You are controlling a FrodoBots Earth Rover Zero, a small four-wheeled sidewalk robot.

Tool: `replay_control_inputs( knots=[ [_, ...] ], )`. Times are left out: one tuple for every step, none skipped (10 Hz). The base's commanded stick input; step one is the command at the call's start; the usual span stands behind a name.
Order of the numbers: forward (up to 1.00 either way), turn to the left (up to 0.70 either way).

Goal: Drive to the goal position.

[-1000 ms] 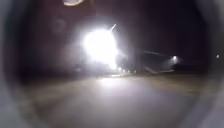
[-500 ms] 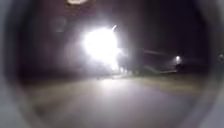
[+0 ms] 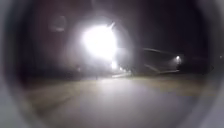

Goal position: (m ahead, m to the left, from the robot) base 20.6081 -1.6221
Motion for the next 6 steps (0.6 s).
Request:
replay_control_inputs(
  knots=[
    [1.00,0.04],
    [1.00,0.04],
    [1.00,0.04],
    [1.00,0.04],
    [1.00,0.04],
    [1.00,0.04]
  ],
)
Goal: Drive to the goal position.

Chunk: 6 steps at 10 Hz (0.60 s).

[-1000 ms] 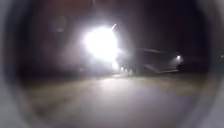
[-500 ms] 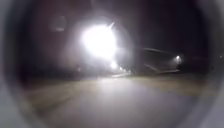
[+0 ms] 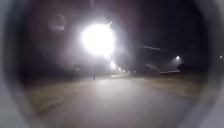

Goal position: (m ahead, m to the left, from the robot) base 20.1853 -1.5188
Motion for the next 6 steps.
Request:
replay_control_inputs(
  knots=[
    [1.00,0.04],
    [1.00,0.03],
    [1.00,0.03],
    [1.00,0.03],
    [1.00,0.04],
    [1.00,0.04]
  ],
)
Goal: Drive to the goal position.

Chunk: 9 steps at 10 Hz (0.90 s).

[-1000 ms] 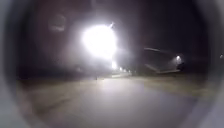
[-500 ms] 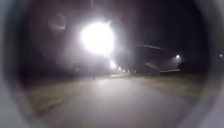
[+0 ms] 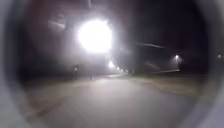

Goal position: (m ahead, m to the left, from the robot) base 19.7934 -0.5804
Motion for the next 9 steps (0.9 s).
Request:
replay_control_inputs(
  knots=[
    [1.00,0.08],
    [1.00,0.10],
    [1.00,0.10],
    [1.00,0.09],
    [1.00,0.09],
    [1.00,0.09],
    [1.00,0.10],
    [1.00,0.10],
    [1.00,0.10]
  ],
)
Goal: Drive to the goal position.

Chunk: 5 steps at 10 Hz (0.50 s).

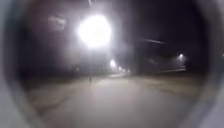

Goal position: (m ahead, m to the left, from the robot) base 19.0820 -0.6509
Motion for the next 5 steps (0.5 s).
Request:
replay_control_inputs(
  knots=[
    [1.00,0.10],
    [1.00,0.10],
    [1.00,0.10],
    [1.00,0.10],
    [1.00,0.09]
  ],
)
